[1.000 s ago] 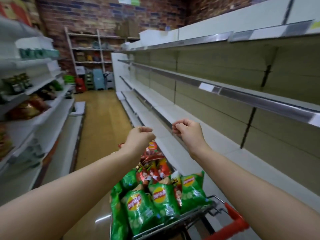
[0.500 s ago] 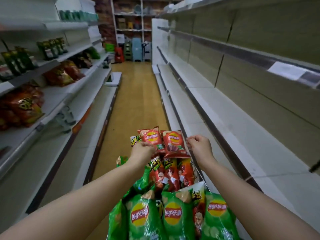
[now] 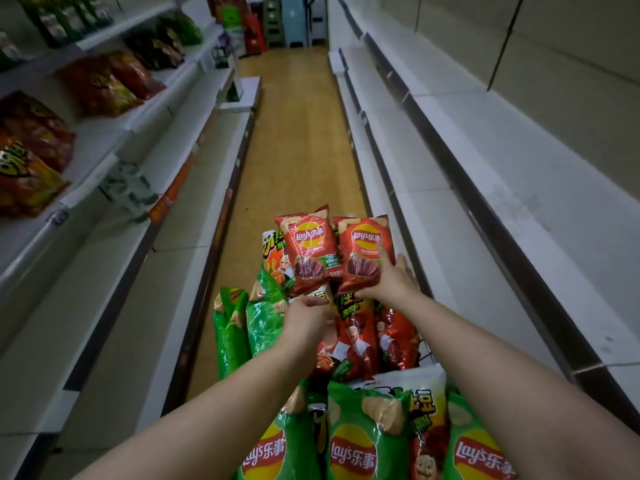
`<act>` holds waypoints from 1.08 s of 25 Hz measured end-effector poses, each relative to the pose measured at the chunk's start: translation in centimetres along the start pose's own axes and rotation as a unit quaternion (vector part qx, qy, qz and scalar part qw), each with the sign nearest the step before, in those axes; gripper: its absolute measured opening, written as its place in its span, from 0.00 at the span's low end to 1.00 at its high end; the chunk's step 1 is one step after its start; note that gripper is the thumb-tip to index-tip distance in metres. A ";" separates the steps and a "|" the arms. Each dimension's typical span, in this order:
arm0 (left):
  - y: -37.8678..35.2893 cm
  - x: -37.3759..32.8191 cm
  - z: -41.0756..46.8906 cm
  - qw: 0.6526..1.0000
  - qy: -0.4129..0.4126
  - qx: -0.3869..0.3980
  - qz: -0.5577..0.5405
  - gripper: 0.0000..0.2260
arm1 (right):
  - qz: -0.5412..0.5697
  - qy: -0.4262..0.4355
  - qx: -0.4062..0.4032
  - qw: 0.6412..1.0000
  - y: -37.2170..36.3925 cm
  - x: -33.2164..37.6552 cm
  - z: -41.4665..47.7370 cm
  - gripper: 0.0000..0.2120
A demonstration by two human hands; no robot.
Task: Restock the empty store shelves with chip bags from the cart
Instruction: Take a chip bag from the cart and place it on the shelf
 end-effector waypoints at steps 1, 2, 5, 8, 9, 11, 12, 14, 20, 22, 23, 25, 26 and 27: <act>0.0 0.3 0.3 1.000 0.002 0.000 0.002 0.06 | -0.045 -0.005 0.011 0.999 -0.8 -0.2 0.6 0.52; 0.0 0.5 0.5 1.000 0.002 0.000 0.006 0.07 | -0.076 -0.008 0.015 0.997 -1.4 -0.3 1.0 0.51; -0.1 1.0 0.5 1.000 0.000 0.012 0.021 0.08 | -0.109 -0.001 -0.017 0.994 -2.3 -0.7 1.6 0.43; -0.1 1.1 0.1 1.000 0.001 0.020 0.022 0.09 | -0.105 0.042 -0.069 0.991 -1.7 -1.0 1.0 0.34; -0.1 1.1 -0.1 0.999 -0.001 0.022 0.025 0.09 | -0.096 0.060 -0.081 0.990 -1.3 -1.1 0.5 0.31; -0.2 1.0 -0.8 0.999 -0.009 0.028 0.031 0.10 | -0.050 0.085 -0.108 0.989 -0.1 -1.1 -0.8 0.29; -0.2 0.8 -1.2 0.999 -0.011 0.032 0.032 0.10 | -0.021 0.095 -0.120 0.988 0.7 -1.0 -1.7 0.29; -0.3 0.4 -2.2 0.998 -0.020 0.042 0.030 0.09 | 0.028 0.117 -0.147 0.982 2.7 -0.6 -3.8 0.29; 0.2 -2.5 -7.3 0.991 -0.103 0.086 0.016 0.16 | 0.129 0.184 -0.185 0.957 7.4 1.3 -13.5 0.31; 0.5 -3.4 -10.2 0.982 -0.141 0.127 -0.015 0.17 | 0.134 0.207 -0.192 0.950 8.2 2.2 -18.0 0.30; 0.7 -3.8 -11.6 0.976 -0.155 0.151 -0.037 0.19 | 0.133 0.220 -0.198 0.946 8.5 2.8 -20.3 0.30; 1.1 -4.4 -14.3 0.961 -0.168 0.203 -0.081 0.26 | 0.127 0.241 -0.215 0.938 9.0 3.8 -24.8 0.31; 1.4 -4.4 -15.5 0.954 -0.165 0.227 -0.103 0.30 | 0.112 0.247 -0.225 0.936 9.3 4.3 -26.9 0.32; 1.6 -4.4 -16.7 0.947 -0.162 0.246 -0.126 0.31 | 0.088 0.246 -0.232 0.937 9.6 4.8 -28.8 0.34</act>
Point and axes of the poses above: each hand's wrist, its own z-axis towards the middle knuckle, its own y-axis out of the back of the hand, x = y × z, the point moved 2 cm from there along z, towards the middle knuckle, and after that the axes turned 2 degrees about z, right-handed, at the moved point
